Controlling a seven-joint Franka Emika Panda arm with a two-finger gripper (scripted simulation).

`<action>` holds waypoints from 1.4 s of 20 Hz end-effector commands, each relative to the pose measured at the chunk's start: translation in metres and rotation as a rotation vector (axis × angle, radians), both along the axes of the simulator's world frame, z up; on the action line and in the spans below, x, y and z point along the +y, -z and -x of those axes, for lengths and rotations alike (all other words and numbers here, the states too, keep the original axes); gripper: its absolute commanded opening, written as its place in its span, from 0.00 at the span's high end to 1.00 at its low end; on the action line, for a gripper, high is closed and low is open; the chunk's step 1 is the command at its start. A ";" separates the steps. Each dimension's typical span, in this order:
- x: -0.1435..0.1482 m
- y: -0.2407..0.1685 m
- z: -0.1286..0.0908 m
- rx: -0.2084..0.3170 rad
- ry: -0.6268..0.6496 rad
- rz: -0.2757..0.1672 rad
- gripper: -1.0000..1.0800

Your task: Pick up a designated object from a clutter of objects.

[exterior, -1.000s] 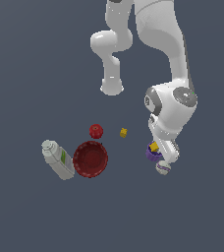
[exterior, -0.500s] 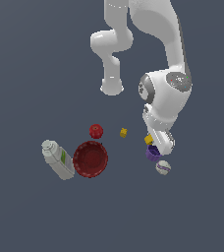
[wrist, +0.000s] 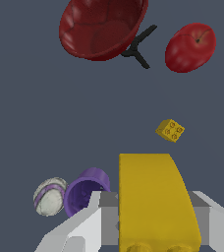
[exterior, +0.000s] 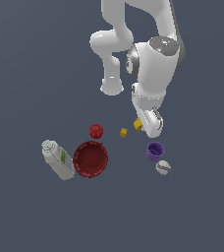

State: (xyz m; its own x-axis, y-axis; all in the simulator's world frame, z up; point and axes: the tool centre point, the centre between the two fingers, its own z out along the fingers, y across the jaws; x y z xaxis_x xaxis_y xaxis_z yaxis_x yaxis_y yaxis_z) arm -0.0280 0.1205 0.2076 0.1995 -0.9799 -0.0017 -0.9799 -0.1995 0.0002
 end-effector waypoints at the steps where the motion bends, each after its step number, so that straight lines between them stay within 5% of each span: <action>1: -0.016 -0.022 0.007 0.000 0.000 -0.001 1.00; 18: -0.130 -0.177 0.054 0.000 0.000 -0.002 1.00; 28: -0.170 -0.231 0.067 0.000 0.001 0.001 1.00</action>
State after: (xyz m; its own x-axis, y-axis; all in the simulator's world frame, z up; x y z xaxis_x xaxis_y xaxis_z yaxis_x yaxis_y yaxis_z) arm -0.0935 -0.0450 0.4328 0.1979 -0.9802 -0.0014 -0.9802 -0.1979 -0.0007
